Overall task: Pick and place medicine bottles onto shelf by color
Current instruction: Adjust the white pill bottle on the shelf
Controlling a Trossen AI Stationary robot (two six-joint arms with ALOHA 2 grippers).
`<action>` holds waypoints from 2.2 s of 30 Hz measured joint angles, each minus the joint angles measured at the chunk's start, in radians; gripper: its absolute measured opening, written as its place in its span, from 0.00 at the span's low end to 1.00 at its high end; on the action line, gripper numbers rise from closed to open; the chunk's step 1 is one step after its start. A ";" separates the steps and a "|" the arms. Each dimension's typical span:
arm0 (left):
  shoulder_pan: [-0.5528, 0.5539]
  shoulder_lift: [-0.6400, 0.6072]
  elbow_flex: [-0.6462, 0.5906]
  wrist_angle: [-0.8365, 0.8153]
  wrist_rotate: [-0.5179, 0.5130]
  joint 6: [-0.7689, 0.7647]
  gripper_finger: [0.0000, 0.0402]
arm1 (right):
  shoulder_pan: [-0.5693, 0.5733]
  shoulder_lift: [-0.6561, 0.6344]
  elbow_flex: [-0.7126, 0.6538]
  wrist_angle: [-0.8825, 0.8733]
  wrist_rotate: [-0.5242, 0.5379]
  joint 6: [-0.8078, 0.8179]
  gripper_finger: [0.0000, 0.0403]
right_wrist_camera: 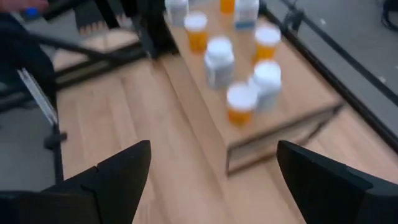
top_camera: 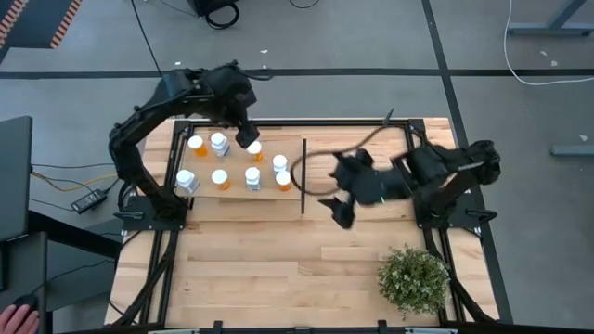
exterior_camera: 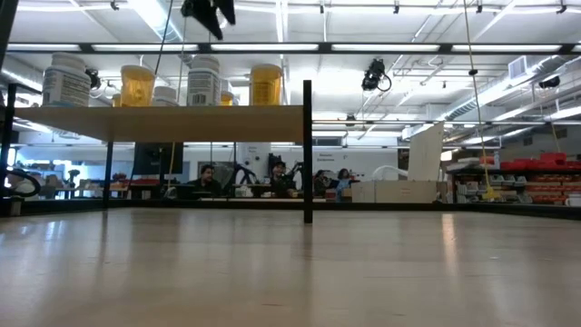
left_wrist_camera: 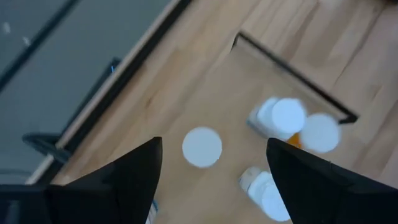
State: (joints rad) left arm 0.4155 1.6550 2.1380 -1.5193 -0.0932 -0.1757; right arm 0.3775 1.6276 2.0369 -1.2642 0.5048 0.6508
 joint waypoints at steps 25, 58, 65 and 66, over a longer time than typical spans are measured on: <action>-0.028 -0.237 0.151 -0.050 -0.037 0.103 0.57 | -0.467 0.274 0.000 0.370 -0.282 -0.431 0.88; -0.067 -0.256 0.061 -0.025 -0.034 0.024 0.47 | -0.494 0.349 -0.005 0.326 -0.371 -0.492 0.88; -0.067 -0.256 0.061 -0.017 -0.034 0.009 0.45 | -0.501 0.348 -0.055 0.370 -0.410 -0.486 0.88; -0.067 -0.256 0.061 -0.015 -0.034 0.006 0.45 | -0.502 0.348 -0.061 0.386 -0.419 -0.482 0.88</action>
State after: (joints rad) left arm 0.3481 1.3991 2.1986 -1.5343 -0.1268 -0.1694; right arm -0.1247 1.9751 1.9762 -0.8784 0.0859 0.1685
